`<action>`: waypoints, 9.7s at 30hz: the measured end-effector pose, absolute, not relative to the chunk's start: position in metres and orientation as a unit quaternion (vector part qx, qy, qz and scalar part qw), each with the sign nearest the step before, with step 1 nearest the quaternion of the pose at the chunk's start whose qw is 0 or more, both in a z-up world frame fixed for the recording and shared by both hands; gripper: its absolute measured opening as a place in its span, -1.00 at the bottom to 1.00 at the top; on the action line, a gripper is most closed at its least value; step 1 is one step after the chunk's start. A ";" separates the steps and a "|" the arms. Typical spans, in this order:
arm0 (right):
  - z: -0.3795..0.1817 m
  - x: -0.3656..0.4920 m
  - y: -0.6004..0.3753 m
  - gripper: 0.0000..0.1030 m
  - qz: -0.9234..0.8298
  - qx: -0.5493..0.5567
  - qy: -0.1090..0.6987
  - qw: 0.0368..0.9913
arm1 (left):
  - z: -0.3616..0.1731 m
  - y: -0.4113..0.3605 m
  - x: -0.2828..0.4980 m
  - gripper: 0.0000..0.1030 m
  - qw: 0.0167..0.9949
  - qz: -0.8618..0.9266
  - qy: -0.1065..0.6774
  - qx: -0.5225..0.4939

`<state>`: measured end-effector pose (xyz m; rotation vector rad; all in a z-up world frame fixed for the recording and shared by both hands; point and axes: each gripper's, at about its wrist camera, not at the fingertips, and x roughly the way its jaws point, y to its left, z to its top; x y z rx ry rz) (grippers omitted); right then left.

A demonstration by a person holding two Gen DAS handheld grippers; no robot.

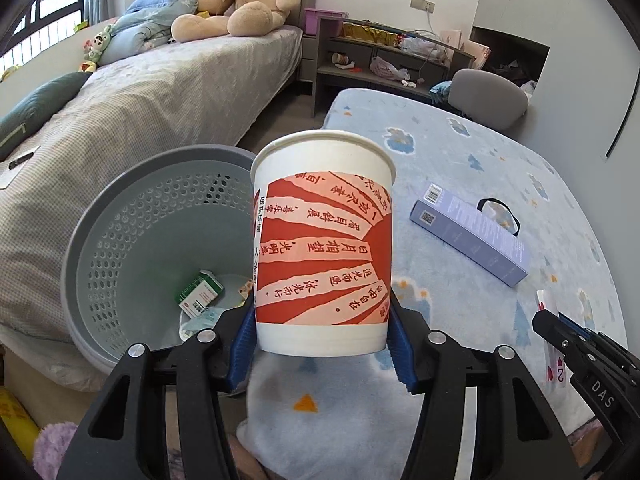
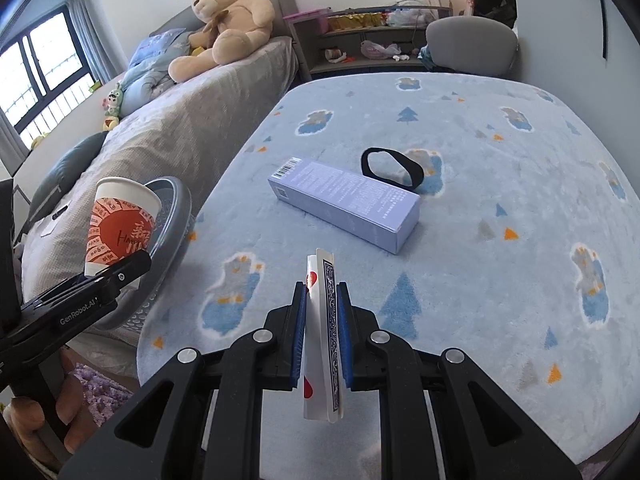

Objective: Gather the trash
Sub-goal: 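Carry the paper cup and white tube over the wastebasket with both grippers, then open both grippers to drop cup and tube into the basket, then move both open grippers back toward the lavender box and black strap, then grasp the black strap loop with the right gripper, then grasp the lavender box with the left gripper while the right holds the strap, then carry the lavender box and black strap over the wastebasket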

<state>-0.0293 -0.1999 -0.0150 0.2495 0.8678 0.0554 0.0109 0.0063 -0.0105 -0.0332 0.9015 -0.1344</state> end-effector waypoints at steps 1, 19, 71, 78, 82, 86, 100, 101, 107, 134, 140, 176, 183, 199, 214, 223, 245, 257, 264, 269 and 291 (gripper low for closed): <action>-0.013 -0.028 -0.196 -0.69 0.031 0.119 0.417 0.900 | -0.007 0.012 0.011 0.06 0.900 -0.062 0.432 -0.015; 0.019 0.043 -0.082 -0.67 0.141 0.071 0.397 0.904 | 0.014 0.123 0.021 0.06 0.923 0.034 0.384 -0.014; -0.013 0.049 -0.061 -0.73 0.132 0.022 0.439 0.889 | -0.018 0.151 0.031 0.06 0.905 0.028 0.420 -0.057; 0.003 0.061 -0.027 -0.73 0.175 0.011 0.420 0.891 | -0.023 0.154 0.033 0.06 0.902 0.034 0.426 -0.055; 0.003 0.069 -0.010 -0.73 0.193 0.005 0.418 0.888 | -0.026 0.155 0.033 0.06 0.901 0.037 0.430 -0.054; -0.003 0.077 0.002 -0.73 0.202 0.003 0.424 0.883 | -0.028 0.158 0.034 0.06 0.899 0.040 0.432 -0.057; -0.002 0.086 0.006 -0.50 0.206 0.003 0.419 0.884 | -0.028 0.165 0.034 0.17 0.899 0.056 0.430 -0.063; -0.002 0.085 0.005 -0.43 0.206 0.004 0.418 0.885 | -0.028 0.165 0.034 0.17 0.899 0.057 0.430 -0.063; -0.002 0.083 0.003 -0.27 0.202 0.006 0.416 0.886 | -0.027 0.168 0.035 0.17 0.899 0.060 0.430 -0.065; -0.009 0.060 -0.037 -0.08 0.165 0.020 0.423 0.891 | -0.020 0.153 0.030 0.30 0.906 0.058 0.415 -0.061; -0.003 0.053 -0.063 -0.07 0.140 0.019 0.419 0.897 | -0.015 0.139 0.029 0.31 0.910 0.047 0.409 -0.055; -0.050 0.084 -0.310 0.01 -0.028 0.065 0.478 0.875 | -0.018 -0.002 0.020 0.33 0.906 -0.039 0.420 0.019; -0.049 0.079 -0.290 0.01 0.005 0.024 0.478 0.878 | -0.020 -0.004 0.023 0.33 0.905 -0.027 0.425 0.019; -0.033 0.046 -0.206 0.01 0.115 0.001 0.457 0.882 | -0.018 -0.011 0.031 0.33 0.905 -0.018 0.425 0.015; -0.052 0.090 -0.274 0.01 0.007 0.042 0.453 0.890 | -0.017 -0.061 0.045 0.33 0.899 -0.065 0.434 0.016; -0.063 0.110 -0.279 -0.44 -0.002 0.045 0.454 0.890 | -0.027 -0.076 0.048 0.33 0.890 -0.075 0.448 0.024; -0.027 0.098 -0.308 -0.83 0.006 0.104 0.418 0.903 | -0.051 -0.125 0.070 0.33 0.858 -0.099 0.504 0.010; -0.018 0.093 -0.310 -0.83 0.017 0.110 0.411 0.905 | -0.072 -0.135 0.083 0.03 0.852 -0.086 0.515 0.022; -0.019 0.092 -0.307 -0.83 0.019 0.108 0.414 0.904 | -0.066 -0.127 0.078 -0.17 0.855 -0.108 0.506 0.012; -0.018 0.090 -0.296 -0.83 0.023 0.099 0.414 0.905 | -0.049 -0.113 0.063 -0.17 0.866 -0.116 0.487 0.003; 0.009 0.068 -0.104 -0.83 0.118 0.052 0.406 0.905 | 0.004 0.080 0.034 -0.17 0.912 -0.035 0.408 0.017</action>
